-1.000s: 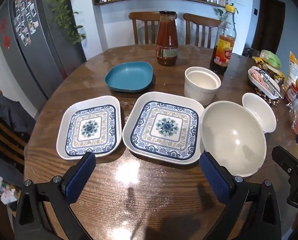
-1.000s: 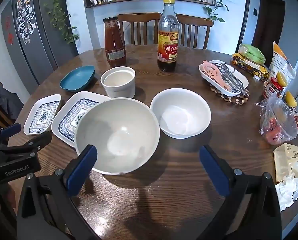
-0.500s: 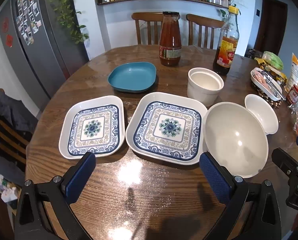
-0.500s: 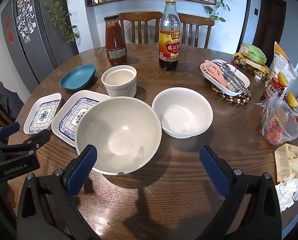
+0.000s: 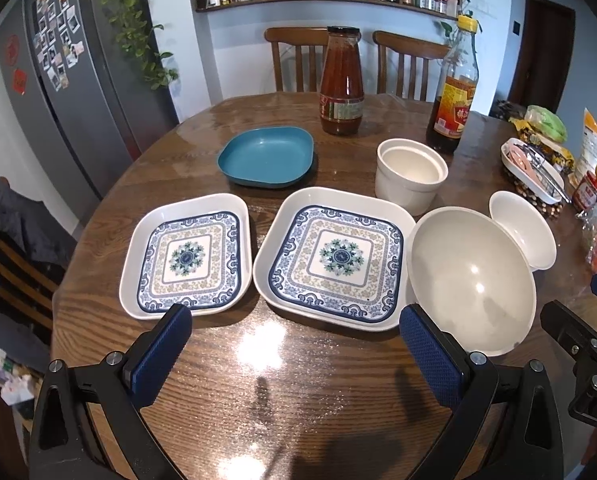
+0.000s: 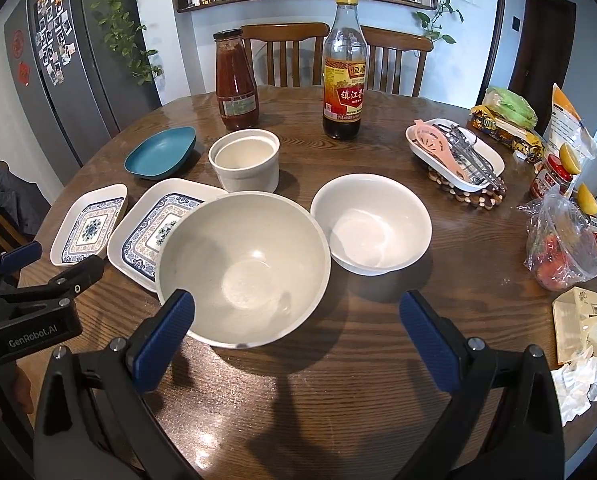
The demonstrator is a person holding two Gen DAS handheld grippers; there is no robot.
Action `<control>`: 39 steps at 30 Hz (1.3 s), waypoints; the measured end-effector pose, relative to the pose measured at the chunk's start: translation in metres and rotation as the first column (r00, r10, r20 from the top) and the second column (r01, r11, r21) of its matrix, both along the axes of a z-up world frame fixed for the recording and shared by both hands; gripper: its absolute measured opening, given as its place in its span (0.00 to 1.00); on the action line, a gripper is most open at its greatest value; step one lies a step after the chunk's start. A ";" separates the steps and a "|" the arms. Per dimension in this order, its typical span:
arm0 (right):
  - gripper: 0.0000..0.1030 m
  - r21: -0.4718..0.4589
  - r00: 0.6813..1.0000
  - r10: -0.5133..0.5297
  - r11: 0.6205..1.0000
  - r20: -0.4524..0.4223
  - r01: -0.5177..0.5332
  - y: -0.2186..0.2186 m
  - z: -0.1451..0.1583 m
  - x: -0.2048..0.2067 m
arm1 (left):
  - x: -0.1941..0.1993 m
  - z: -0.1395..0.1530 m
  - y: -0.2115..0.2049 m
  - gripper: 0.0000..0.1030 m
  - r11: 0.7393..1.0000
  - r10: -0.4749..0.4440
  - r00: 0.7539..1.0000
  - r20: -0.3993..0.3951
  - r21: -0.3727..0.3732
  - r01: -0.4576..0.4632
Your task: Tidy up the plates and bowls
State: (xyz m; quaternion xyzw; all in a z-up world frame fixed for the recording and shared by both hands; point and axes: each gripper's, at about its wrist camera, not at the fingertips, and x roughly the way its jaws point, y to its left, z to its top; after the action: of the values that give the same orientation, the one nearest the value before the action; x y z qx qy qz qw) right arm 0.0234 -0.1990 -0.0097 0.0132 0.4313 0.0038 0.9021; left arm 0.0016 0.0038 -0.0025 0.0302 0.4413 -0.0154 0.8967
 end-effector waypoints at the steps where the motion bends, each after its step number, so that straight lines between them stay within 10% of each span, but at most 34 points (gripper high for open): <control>1: 1.00 0.000 1.000 0.001 1.000 0.001 -0.001 0.000 0.000 0.000 | 0.000 0.000 0.000 1.00 1.000 0.001 1.000 0.000 -0.001 -0.001; 39: 1.00 -0.001 0.999 0.046 0.999 -0.006 -0.046 0.017 0.002 0.001 | 0.000 -0.004 0.026 1.00 0.995 0.038 0.998 -0.040 -0.093 -0.041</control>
State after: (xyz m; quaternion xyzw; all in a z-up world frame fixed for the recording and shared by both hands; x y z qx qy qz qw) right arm 0.0241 -0.1824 -0.0075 0.0029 0.4340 0.0241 0.9006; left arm 0.0020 0.0296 -0.0070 -0.0210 0.4578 -0.0191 0.8886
